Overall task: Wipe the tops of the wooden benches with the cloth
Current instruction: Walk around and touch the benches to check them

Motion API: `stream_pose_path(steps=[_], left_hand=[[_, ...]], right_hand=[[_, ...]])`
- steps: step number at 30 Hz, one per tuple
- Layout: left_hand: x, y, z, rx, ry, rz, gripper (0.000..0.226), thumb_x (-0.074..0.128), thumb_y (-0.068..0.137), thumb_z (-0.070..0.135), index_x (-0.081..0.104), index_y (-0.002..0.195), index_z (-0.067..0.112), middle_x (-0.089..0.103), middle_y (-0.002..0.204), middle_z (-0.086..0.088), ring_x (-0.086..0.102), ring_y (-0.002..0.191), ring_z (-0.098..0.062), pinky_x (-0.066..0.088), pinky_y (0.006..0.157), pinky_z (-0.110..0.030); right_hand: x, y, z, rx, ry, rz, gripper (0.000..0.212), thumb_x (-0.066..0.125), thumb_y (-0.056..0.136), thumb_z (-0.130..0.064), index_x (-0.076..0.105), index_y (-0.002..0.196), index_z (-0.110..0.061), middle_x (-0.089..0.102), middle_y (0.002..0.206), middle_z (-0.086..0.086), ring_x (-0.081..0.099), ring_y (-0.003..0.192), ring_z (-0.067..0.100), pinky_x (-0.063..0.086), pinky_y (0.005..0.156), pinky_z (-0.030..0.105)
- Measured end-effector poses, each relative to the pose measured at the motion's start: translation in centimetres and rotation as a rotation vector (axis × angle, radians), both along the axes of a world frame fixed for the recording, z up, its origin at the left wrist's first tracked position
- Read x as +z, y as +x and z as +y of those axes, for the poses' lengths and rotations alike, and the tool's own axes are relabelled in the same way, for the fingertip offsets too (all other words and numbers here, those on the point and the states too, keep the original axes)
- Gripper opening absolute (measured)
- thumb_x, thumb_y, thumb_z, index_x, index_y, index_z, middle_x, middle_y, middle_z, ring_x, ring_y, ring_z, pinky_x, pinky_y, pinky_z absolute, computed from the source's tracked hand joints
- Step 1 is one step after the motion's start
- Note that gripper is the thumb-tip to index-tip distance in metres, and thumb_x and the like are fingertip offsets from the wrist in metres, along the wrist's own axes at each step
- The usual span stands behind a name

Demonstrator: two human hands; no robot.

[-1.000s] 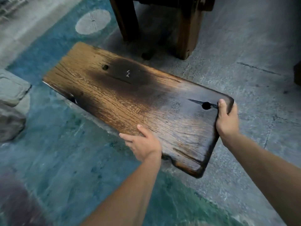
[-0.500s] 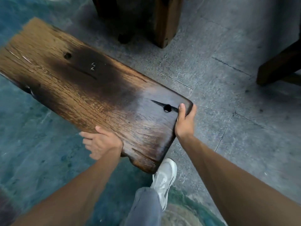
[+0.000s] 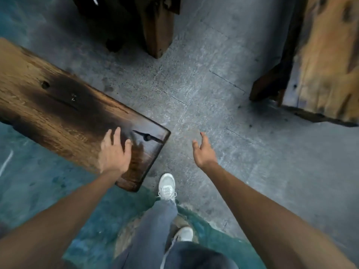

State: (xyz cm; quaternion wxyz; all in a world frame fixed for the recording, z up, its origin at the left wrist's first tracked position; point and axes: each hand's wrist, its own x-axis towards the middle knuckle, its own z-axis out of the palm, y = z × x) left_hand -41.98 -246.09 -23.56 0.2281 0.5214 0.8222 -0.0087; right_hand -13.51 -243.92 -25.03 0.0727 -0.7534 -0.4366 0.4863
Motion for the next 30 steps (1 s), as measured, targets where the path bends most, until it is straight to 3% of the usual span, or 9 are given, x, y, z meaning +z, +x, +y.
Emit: stream_pose_path(steps=[3, 8, 14, 18, 20, 23, 26, 28, 30], left_hand=[[4.2, 5.9, 0.7, -0.067, -0.046, -0.068, 0.062, 0.041, 0.102, 0.045, 0.029, 0.156, 0.016, 0.025, 0.162, -0.015, 0.027, 0.145, -0.039, 0.037, 0.110, -0.057], [12.3, 15.9, 2.8, -0.226, -0.023, -0.148, 0.062, 0.044, 0.103, 0.039, 0.028, 0.155, 0.011, 0.024, 0.163, -0.014, 0.028, 0.146, -0.037, 0.033, 0.113, -0.053], [20.9, 28.5, 5.4, -0.385, 0.054, -0.201, 0.063, 0.046, 0.102, 0.035, 0.024, 0.157, 0.011, 0.020, 0.165, -0.009, 0.025, 0.148, -0.032, 0.024, 0.121, -0.045], [25.1, 36.1, 5.4, -0.347, 0.095, -0.191, 0.061, 0.051, 0.101, 0.029, 0.030, 0.155, 0.010, 0.023, 0.164, -0.010, 0.024, 0.149, -0.030, 0.023, 0.120, -0.043], [26.3, 40.1, 5.5, -0.317, 0.052, -0.175, 0.051, 0.050, 0.101, 0.027, 0.043, 0.150, 0.011, 0.028, 0.163, -0.008, 0.027, 0.149, -0.030, 0.024, 0.120, -0.041], [27.2, 46.1, 4.7, -0.246, 0.001, -0.195, 0.033, 0.049, 0.101, 0.021, 0.070, 0.123, 0.008, 0.050, 0.150, -0.014, 0.043, 0.140, -0.032, 0.035, 0.113, -0.039], [27.9, 50.9, 3.8, -0.178, -0.023, -0.236, 0.031, 0.048, 0.100, 0.018, 0.073, 0.104, 0.000, 0.065, 0.125, -0.022, 0.058, 0.118, -0.039, 0.044, 0.097, -0.038], [28.5, 54.7, 4.0, -0.181, -0.018, -0.280, 0.031, 0.049, 0.101, 0.018, 0.073, 0.106, 0.000, 0.067, 0.120, -0.022, 0.060, 0.113, -0.040, 0.045, 0.095, -0.037], [29.0, 58.7, 5.0, -0.199, -0.008, -0.313, 0.031, 0.052, 0.100, 0.020, 0.071, 0.119, 0.004, 0.064, 0.131, -0.019, 0.058, 0.124, -0.037, 0.043, 0.103, -0.037]], right_hand=[[4.8, 7.1, -2.4, -0.007, -0.019, -0.065, 0.057, 0.035, 0.107, -0.041, 0.017, 0.160, -0.028, 0.050, 0.151, 0.011, 0.054, 0.133, 0.033, 0.041, 0.109, 0.043], [12.1, 18.5, -6.1, -0.262, -0.013, -0.103, 0.057, 0.038, 0.108, -0.036, 0.021, 0.159, -0.021, 0.048, 0.153, 0.014, 0.051, 0.135, 0.034, 0.039, 0.109, 0.041], [19.1, 30.7, -9.2, -0.418, 0.013, -0.089, 0.056, 0.038, 0.108, -0.030, 0.022, 0.159, -0.013, 0.044, 0.154, 0.018, 0.046, 0.139, 0.035, 0.033, 0.115, 0.040], [23.2, 38.6, -9.6, -0.407, 0.039, -0.037, 0.058, 0.039, 0.108, -0.029, 0.019, 0.160, -0.014, 0.053, 0.138, 0.015, 0.054, 0.126, 0.031, 0.038, 0.112, 0.043], [25.9, 42.9, -9.6, -0.398, 0.091, -0.040, 0.057, 0.040, 0.107, -0.027, 0.021, 0.160, -0.013, 0.051, 0.147, 0.016, 0.054, 0.128, 0.034, 0.041, 0.108, 0.043], [29.9, 49.7, -9.6, -0.304, 0.173, -0.071, 0.056, 0.044, 0.106, -0.027, 0.026, 0.158, -0.015, 0.050, 0.150, 0.015, 0.053, 0.130, 0.034, 0.043, 0.107, 0.044], [32.9, 55.0, -7.8, -0.243, 0.251, -0.110, 0.052, 0.046, 0.105, -0.028, 0.034, 0.154, -0.015, 0.044, 0.155, 0.010, 0.046, 0.139, 0.031, 0.040, 0.112, 0.044], [34.4, 59.0, -6.1, -0.246, 0.292, -0.148, 0.050, 0.046, 0.104, -0.028, 0.039, 0.151, -0.013, 0.048, 0.152, 0.013, 0.048, 0.138, 0.032, 0.041, 0.112, 0.044], [35.4, 63.0, -3.9, -0.232, 0.343, -0.195, 0.047, 0.046, 0.104, -0.027, 0.044, 0.149, -0.012, 0.052, 0.149, 0.013, 0.050, 0.136, 0.032, 0.041, 0.111, 0.042]])
